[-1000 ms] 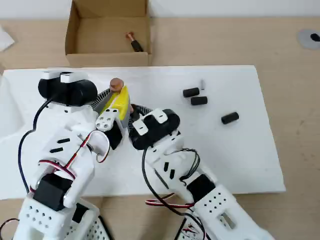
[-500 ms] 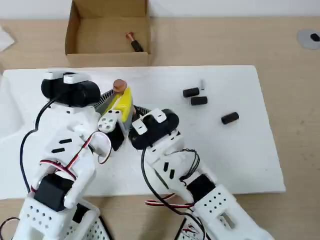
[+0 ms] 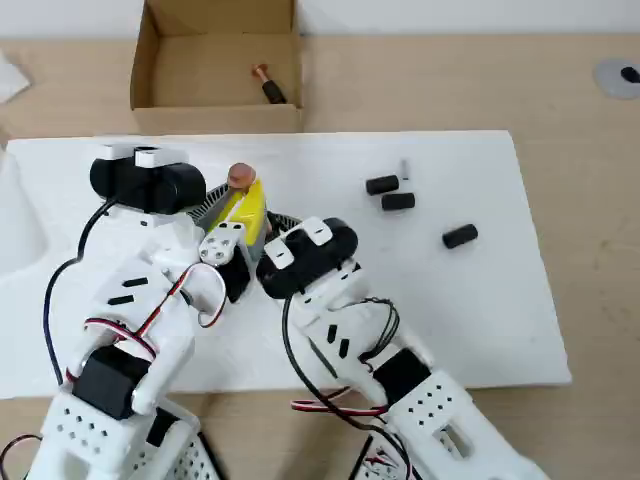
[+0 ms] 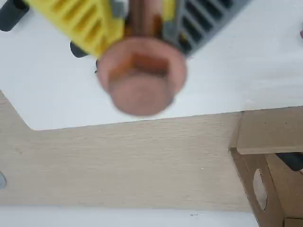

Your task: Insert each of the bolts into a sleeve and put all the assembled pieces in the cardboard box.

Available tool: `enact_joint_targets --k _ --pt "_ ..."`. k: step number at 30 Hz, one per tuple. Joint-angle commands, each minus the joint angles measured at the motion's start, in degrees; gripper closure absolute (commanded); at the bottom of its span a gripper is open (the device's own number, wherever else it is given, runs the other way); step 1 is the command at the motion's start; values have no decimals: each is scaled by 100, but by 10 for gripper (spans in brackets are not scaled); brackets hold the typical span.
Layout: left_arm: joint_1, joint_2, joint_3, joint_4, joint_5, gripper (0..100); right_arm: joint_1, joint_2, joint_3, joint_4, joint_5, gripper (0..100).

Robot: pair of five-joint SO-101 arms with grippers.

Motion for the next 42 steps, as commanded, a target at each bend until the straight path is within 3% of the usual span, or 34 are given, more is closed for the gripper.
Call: enact_joint_targets --k 1,30,35,42 --pt "26 -75 -79 -53 9 991 75 -127 -242 0 62 989" --pt "-220 -31 -9 -325 0 992 57 -127 -259 0 62 989" --pt "-229 -31 334 -782 0 993 57 -127 -259 0 62 989" --pt "-229 -31 352 -800 0 993 57 -127 -251 0 62 989"
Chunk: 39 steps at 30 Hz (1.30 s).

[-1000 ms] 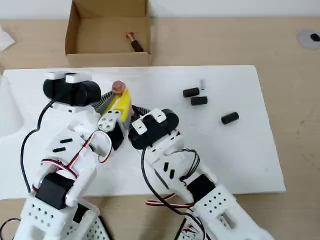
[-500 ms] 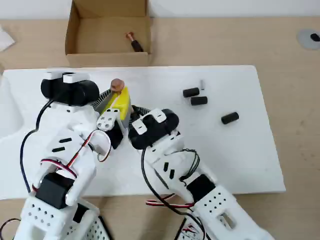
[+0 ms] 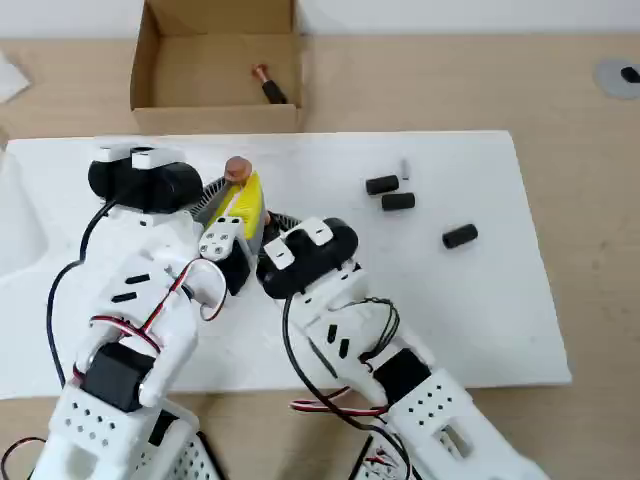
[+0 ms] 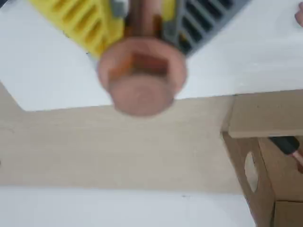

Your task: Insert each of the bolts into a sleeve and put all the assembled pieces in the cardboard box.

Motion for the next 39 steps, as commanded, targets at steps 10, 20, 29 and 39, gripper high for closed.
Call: enact_joint_targets --k 10,20,29,39 --pt "-88 -40 26 -158 -237 993 57 -127 -251 0 62 989" --pt "-44 -66 176 -158 -229 992 57 -127 -251 0 62 989" --pt "-53 -66 132 79 -185 916 57 -127 -251 9 62 989" --pt "-88 -75 -62 730 334 850 66 -127 -251 9 70 989"
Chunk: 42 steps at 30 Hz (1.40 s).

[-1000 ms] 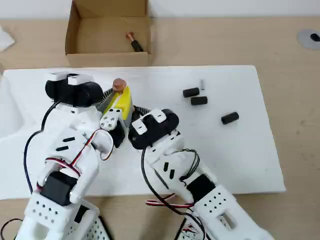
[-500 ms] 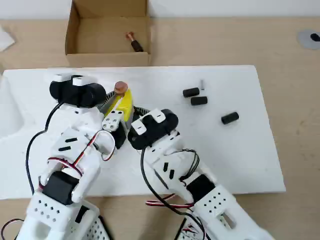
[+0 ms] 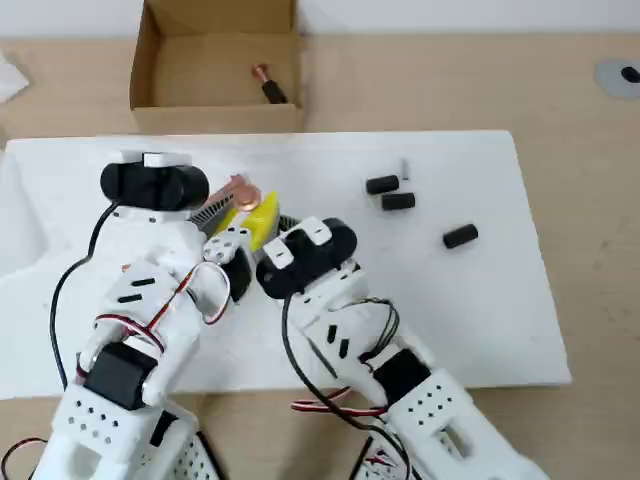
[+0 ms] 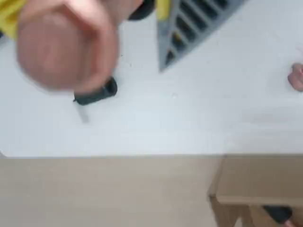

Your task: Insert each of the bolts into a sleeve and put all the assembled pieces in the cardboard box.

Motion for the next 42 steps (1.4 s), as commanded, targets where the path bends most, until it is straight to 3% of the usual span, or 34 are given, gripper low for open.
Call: enact_joint_targets --k 1,12,17,20,24,35,42 --pt "-88 -66 -308 123 53 850 57 -119 -251 0 62 989" --pt "-343 -57 -1037 782 62 849 66 -101 -251 0 62 989" --pt "-1125 -57 -1741 1152 466 854 303 -22 -444 -44 26 989" --pt "-2040 -57 -1925 1196 571 878 778 409 -1015 18 44 989" --pt "-2927 -13 -1846 1204 44 981 1349 1789 -2466 519 26 989" --pt "-2989 -22 -853 1196 -264 994 1622 6536 -7565 1503 273 989" --pt "-2989 -22 -229 1160 -1046 994 1692 9429 -11108 2259 387 989"
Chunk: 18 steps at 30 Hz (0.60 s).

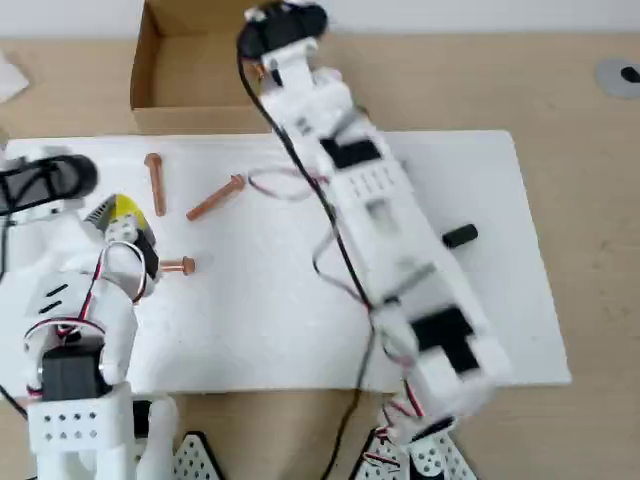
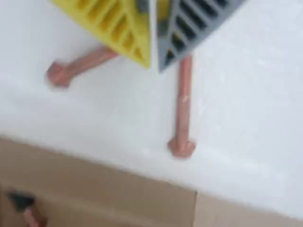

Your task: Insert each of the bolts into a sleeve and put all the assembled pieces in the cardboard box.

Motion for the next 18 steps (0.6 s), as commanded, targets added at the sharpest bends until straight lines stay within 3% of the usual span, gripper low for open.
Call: enact_joint_targets --k 1,10,18 --pt "-70 -13 114 -9 -193 994 101 1314 -2422 308 132 989" --pt "-44 -13 413 18 -193 993 101 4760 -6923 1029 255 988" --pt "-44 -13 589 26 -193 993 101 6484 -8716 1319 730 986"
